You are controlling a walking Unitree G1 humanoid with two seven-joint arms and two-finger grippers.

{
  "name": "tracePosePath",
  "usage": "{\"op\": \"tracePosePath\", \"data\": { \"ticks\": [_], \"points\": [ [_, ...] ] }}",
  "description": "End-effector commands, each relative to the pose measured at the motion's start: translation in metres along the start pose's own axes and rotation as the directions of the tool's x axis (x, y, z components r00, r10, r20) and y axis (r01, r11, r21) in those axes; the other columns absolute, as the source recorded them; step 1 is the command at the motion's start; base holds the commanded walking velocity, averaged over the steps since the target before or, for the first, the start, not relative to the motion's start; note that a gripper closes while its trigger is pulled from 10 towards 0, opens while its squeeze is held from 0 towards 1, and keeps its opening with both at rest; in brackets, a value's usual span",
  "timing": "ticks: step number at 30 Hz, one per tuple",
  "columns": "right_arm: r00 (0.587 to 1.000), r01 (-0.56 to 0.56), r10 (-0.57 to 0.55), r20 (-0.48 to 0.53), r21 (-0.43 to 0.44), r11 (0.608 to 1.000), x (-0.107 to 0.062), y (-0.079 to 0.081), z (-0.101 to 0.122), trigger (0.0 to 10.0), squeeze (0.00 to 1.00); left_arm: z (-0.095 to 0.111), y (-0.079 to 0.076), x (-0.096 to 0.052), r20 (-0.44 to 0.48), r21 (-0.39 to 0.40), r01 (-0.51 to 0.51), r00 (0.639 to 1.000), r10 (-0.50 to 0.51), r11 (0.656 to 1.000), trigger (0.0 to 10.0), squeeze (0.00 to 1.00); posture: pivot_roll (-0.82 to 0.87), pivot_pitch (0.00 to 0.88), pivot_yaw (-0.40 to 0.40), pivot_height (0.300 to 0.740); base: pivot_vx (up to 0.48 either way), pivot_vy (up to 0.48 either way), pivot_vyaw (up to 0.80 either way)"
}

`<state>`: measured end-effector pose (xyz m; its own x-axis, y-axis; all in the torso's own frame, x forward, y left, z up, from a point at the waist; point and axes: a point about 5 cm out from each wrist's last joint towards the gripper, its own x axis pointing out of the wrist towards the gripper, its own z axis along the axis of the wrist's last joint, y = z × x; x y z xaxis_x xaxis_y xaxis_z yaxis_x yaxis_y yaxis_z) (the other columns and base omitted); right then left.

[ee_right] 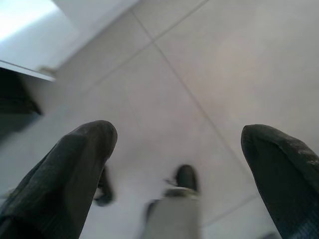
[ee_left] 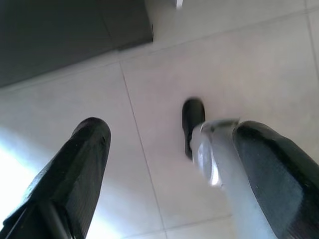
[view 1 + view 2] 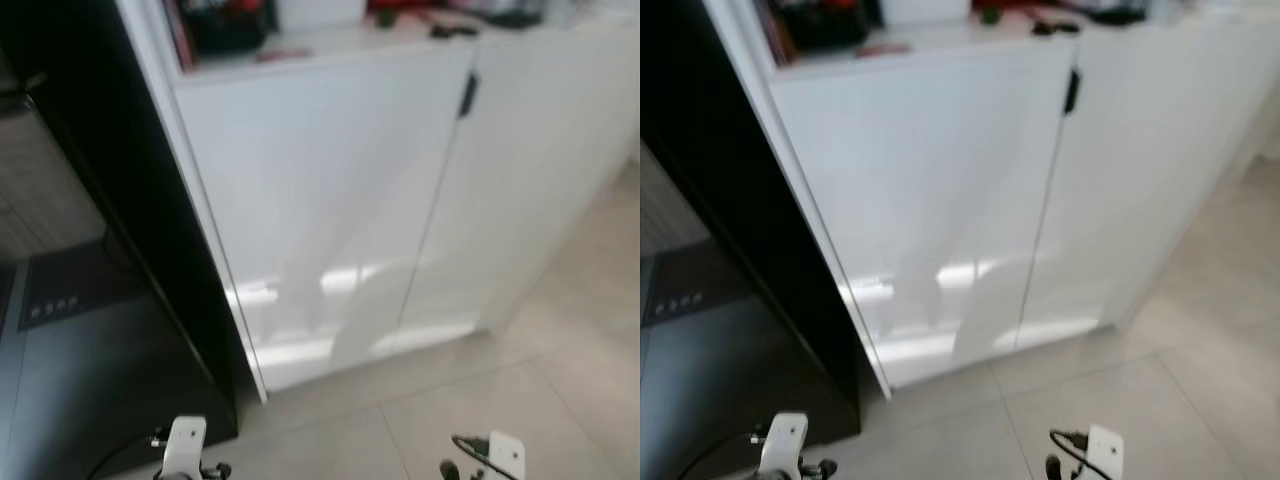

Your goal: Restocking fridge

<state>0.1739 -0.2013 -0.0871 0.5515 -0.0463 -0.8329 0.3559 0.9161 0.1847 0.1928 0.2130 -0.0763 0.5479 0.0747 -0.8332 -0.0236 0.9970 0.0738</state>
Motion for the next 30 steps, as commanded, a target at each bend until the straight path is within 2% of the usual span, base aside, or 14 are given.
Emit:
{"op": "tracePosePath", "data": {
  "ticks": [1, 5, 9, 13, 20, 27, 30],
  "points": [
    [0.999, 0.039, -0.039, -0.011, 0.041, 0.998, -0.0018, -0.0093, -0.0035, 10.0, 0.0, 0.001, -0.0023, 0.0004, -0.002, -0.012, 0.004, 1.0, -0.004, 1.0, 10.0, 0.0, 0.03, 0.04, -0.033, 0.74, 0.0, 0.0, 0.0],
    [0.999, 0.044, -0.044, -0.003, 0.069, 0.997, -0.0014, -0.0089, -0.0013, 10.0, 0.0, 0.0007, -0.0017, 0.0003, -0.002, -0.017, 0.003, 1.0, -0.003, 1.0, 10.0, 0.0, 0.03, 0.043, -0.034, 0.74, 0.0, 0.0, 0.0],
    [0.999, 0.053, -0.053, -0.003, -0.005, 0.999, -0.0011, -0.0102, 0.0024, 10.0, 0.0, -0.0001, -0.0007, 0.0001, -0.005, -0.027, 0.0, 1.0, 0.0, 1.0, 10.0, 0.0, 0.03, 0.042, -0.036, 0.74, 0.0, 0.0, 0.0],
    [0.999, 0.05, -0.05, -0.002, -0.036, 0.998, -0.001, -0.0102, 0.0039, 10.0, 0.0, -0.0005, -0.0005, 0.0001, -0.006, -0.025, 0.0, 1.0, 0.0, 1.0, 10.0, 0.0, 0.03, 0.041, -0.034, 0.74, 0.0, 0.0, 0.8],
    [0.998, 0.066, -0.066, 0.001, 0.0, 0.998, -0.0011, -0.0111, 0.0039, 10.0, 0.0, -0.0001, -0.0005, 0.0001, -0.005, -0.017, 0.001, 1.0, -0.001, 1.0, 10.0, 0.0, 0.03, 0.04, -0.035, 0.74, 0.0, 0.0, 0.8],
    [0.998, 0.057, -0.057, -0.011, -0.005, 0.998, -0.0011, -0.0109, 0.0026, 10.0, 0.0, -0.0008, -0.0008, 0.0001, -0.007, -0.02, 0.003, 1.0, -0.003, 1.0, 10.0, 0.0, 0.03, 0.031, -0.035, 0.74, 0.0, 0.0, 0.78],
    [0.999, 0.05, -0.049, -0.01, 0.022, 0.999, -0.0012, -0.0103, 0.0017, 10.0, 0.0, -0.0013, -0.0009, 0.0, -0.008, -0.023, 0.004, 1.0, -0.004, 1.0, 10.0, 0.0, 0.03, 0.024, -0.034, 0.74, 0.0, 0.0, 0.0]
  ]
}}
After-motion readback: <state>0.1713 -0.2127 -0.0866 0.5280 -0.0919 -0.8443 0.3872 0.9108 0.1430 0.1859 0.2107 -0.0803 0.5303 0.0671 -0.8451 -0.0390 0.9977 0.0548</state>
